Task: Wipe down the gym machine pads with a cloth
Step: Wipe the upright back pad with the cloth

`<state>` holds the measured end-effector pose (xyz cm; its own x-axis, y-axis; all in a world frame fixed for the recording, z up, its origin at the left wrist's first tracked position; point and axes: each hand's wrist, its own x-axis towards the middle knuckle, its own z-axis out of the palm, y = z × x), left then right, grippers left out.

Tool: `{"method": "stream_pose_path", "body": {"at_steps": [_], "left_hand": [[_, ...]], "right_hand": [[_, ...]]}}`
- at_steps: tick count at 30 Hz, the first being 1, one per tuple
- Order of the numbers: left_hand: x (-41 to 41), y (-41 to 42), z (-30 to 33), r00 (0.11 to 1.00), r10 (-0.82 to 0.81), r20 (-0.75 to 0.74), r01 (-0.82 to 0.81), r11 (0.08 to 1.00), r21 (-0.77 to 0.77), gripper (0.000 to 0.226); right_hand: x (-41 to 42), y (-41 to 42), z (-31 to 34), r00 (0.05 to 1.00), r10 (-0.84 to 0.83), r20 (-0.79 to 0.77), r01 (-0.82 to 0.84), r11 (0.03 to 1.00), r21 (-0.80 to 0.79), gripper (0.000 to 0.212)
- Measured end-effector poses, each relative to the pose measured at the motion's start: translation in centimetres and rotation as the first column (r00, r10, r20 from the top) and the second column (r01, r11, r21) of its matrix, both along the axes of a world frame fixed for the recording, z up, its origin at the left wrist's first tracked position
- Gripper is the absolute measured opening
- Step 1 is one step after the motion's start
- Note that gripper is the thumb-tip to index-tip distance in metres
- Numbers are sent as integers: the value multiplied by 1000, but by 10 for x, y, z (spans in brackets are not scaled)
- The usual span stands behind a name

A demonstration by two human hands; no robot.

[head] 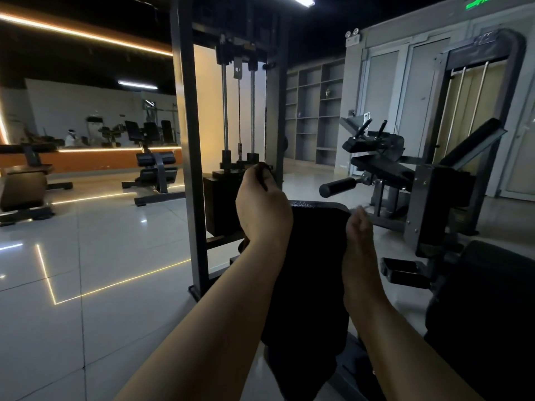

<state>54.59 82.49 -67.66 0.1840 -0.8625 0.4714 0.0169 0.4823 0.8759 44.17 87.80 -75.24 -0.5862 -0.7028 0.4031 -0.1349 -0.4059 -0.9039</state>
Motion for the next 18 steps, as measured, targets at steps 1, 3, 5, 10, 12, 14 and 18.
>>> {"method": "stream_pose_path", "body": {"at_steps": [1, 3, 5, 10, 12, 14, 18], "left_hand": [[1, 3, 2, 1000, -13, -27, 13, 1000, -24, 25], [1, 10, 6, 998, -23, -53, 19, 997, -76, 26], [0, 18, 10, 999, -10, -52, 3, 991, -132, 28], [-8, 26, 47, 997, -61, -40, 55, 990, -131, 30], [-7, 24, 62, 997, -79, -19, 77, 993, -85, 29], [-3, 22, 75, 997, -72, 31, 74, 996, -53, 30], [8, 19, 97, 983, -74, 165, 62, 995, 78, 28]], "right_hand": [[3, 3, 11, 1000, -10, -10, 10, 1000, -8, 49], [5, 7, 27, 998, -36, -54, 33, 998, -49, 47], [12, 11, 42, 995, -43, -92, 34, 995, -93, 47], [23, 16, 96, 987, 23, -162, -44, 991, -129, 51], [27, 17, 121, 987, 45, -156, -60, 993, -98, 50], [28, 17, 140, 987, 39, -153, -49, 997, -64, 49], [30, 22, 174, 990, 39, -138, -31, 998, 59, 35]]}}
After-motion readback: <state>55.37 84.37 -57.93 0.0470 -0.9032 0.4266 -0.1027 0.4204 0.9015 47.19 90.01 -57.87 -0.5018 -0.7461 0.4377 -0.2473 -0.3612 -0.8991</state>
